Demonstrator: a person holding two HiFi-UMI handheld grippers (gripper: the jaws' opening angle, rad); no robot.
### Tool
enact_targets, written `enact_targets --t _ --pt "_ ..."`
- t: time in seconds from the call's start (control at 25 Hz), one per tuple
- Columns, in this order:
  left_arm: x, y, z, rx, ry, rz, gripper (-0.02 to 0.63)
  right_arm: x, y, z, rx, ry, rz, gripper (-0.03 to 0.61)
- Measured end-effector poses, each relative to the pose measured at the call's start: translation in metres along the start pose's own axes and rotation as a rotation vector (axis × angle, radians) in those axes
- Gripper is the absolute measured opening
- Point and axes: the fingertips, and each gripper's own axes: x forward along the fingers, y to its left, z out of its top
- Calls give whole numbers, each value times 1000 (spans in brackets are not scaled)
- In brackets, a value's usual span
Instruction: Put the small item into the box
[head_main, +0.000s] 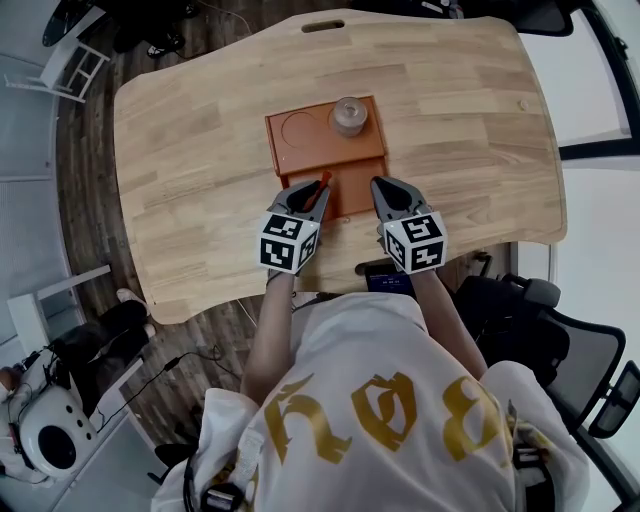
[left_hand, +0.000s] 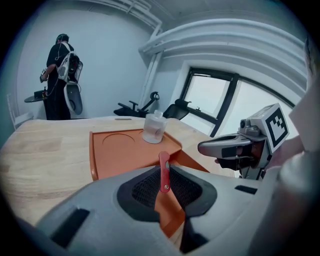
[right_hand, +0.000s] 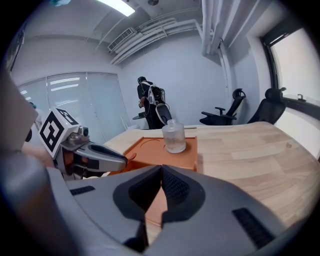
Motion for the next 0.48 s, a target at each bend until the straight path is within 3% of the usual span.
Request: enact_targets --t 0.48 --pt "30 -2 -16 -16 123 -50 58 8 -12 -10 42 31 -4 12"
